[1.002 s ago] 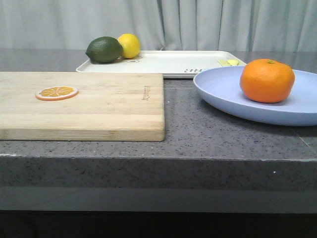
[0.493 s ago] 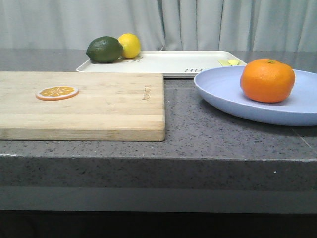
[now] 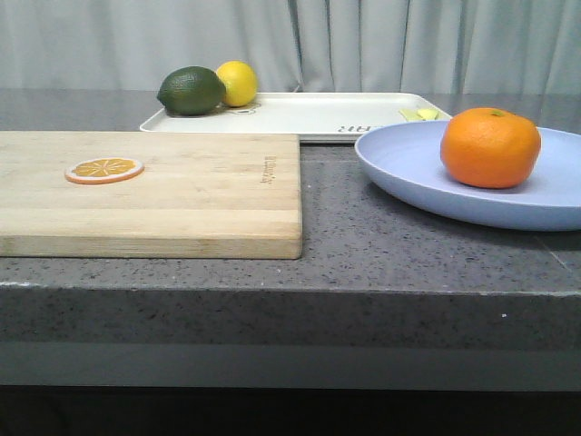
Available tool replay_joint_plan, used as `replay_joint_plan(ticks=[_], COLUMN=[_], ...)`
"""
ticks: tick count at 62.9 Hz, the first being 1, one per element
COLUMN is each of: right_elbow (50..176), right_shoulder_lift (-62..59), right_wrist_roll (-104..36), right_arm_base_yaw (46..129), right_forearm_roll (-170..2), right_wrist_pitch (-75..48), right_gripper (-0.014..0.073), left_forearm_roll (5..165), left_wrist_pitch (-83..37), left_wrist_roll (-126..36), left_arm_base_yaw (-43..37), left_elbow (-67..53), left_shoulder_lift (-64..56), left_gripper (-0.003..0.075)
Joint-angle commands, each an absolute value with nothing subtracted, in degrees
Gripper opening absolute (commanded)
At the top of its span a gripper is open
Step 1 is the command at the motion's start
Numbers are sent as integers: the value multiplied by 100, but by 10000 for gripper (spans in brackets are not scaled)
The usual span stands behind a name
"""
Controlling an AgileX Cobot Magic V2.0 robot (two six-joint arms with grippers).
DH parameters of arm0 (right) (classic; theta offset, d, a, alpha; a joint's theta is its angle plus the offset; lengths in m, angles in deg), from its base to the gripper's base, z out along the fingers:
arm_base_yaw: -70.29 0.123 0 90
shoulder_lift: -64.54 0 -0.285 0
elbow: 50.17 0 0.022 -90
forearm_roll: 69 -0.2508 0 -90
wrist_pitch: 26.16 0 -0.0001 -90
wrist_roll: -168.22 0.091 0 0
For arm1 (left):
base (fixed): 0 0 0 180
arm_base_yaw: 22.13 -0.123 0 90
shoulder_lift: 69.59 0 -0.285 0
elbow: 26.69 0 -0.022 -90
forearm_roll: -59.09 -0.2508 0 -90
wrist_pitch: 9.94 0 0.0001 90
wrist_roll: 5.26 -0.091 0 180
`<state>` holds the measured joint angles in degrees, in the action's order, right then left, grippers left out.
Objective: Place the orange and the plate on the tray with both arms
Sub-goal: 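Move the right gripper to the rim of the blue plate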
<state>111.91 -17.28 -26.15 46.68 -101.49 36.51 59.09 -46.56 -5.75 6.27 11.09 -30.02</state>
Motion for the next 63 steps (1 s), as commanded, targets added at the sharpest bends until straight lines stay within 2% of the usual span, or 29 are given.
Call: replay_joint_plan(ticks=[1,30,45,63], right_elbow=[11385,11386,11386,11386], right_shoulder_lift=[-1848,-2633,-2887,-3105], right_wrist_roll=[-3002,-3299,-3502,-3502], right_arm_base_yaw=[4570,4625,4625,4763], right_forearm_roll=[-10844,-11053,-11457,-11457], right_wrist_pitch=[3596,3373,3429,3367], right_gripper=[446,444,347,341], left_forearm_roll=[5951,5951,5951,5951], left_wrist_pitch=[-4251,-4251,-4251,-4251], left_wrist_roll=[-526,-526,-526,-526], left_arm_base_yaw=[625,625,625,625], left_elbow=[971,971,971,971], left_shoulder_lift=[-2984,-2984,-2984,-2984], left_gripper=[618,618,618,618])
